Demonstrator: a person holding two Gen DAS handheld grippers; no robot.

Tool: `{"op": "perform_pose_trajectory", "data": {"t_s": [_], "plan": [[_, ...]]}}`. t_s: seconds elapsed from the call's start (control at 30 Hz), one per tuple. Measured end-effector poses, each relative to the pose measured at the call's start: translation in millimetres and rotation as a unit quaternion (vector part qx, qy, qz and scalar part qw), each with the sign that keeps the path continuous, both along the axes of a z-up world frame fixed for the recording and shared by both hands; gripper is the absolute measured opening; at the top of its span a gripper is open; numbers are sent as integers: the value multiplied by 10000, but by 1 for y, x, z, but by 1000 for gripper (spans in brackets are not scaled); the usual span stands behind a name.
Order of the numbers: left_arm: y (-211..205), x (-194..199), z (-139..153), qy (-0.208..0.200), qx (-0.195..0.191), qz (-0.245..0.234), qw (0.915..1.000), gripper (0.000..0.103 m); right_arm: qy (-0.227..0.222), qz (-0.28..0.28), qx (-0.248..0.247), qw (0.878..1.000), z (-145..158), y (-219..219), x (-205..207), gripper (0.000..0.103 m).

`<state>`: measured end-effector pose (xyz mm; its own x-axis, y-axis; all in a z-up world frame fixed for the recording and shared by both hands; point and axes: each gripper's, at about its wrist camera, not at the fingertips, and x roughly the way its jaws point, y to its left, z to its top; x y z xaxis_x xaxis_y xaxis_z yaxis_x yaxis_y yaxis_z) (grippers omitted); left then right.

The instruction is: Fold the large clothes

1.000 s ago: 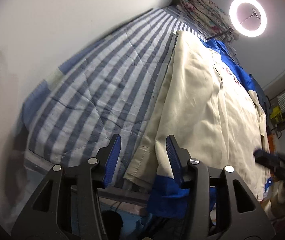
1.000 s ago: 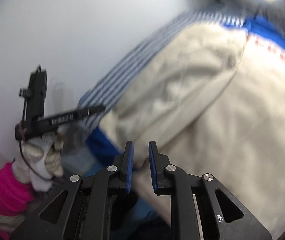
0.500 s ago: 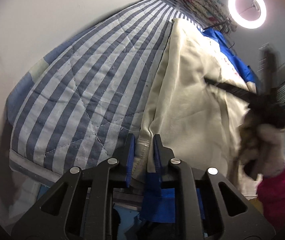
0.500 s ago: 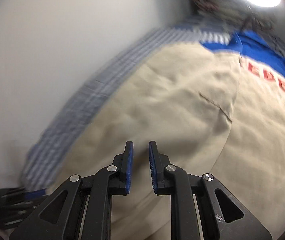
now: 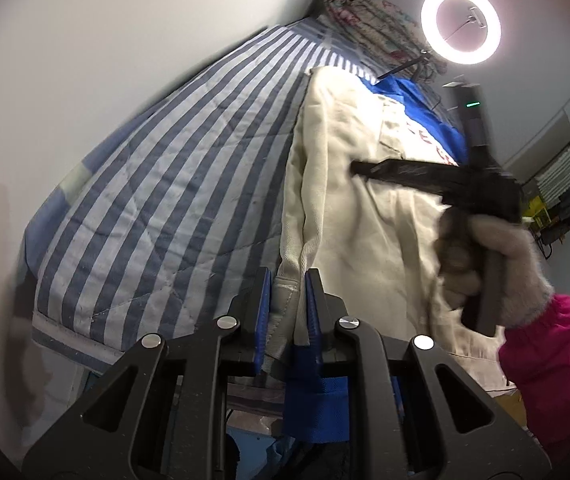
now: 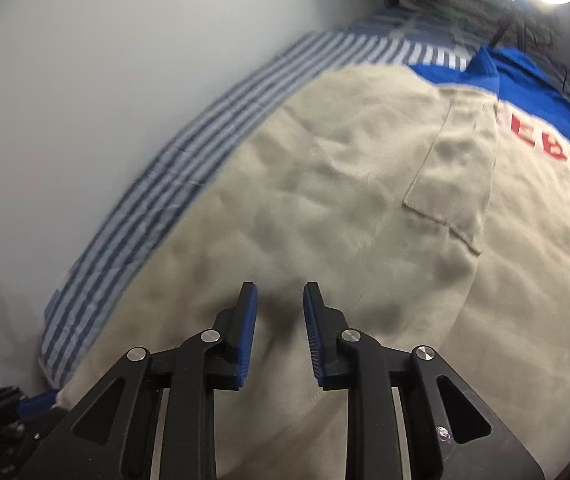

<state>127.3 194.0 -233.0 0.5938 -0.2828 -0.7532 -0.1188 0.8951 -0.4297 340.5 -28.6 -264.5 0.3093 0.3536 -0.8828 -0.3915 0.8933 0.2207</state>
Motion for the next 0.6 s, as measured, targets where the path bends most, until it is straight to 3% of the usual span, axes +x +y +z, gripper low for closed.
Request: {"op": "perform_pose_trajectory", "data": {"t_s": [0.1, 0.23, 0.3, 0.37, 0.47, 0.6], "plan": [[-2, -2, 4, -57, -25, -48, 10000, 15, 75, -27, 94, 9999, -8, 0, 4, 25], [-9, -5, 11, -181, 65, -142, 9997, 15, 345, -113, 178, 9992, 10, 2, 13, 26], [-15, -3, 14, -260, 156, -206, 9993, 15, 345, -124, 471, 9982, 25, 3, 25, 36], [-21, -5, 19, -342, 208, -291, 9988, 14, 290, -100, 589, 9978, 39, 13, 30, 55], [-31, -2, 22, -398, 259, -373, 9982, 14, 453, 203, 481, 9976, 42, 37, 36, 56], [-41, 3, 23, -409, 270, -435, 9978, 14, 483, 286, -103, 9984, 31, 64, 42, 56]]}}
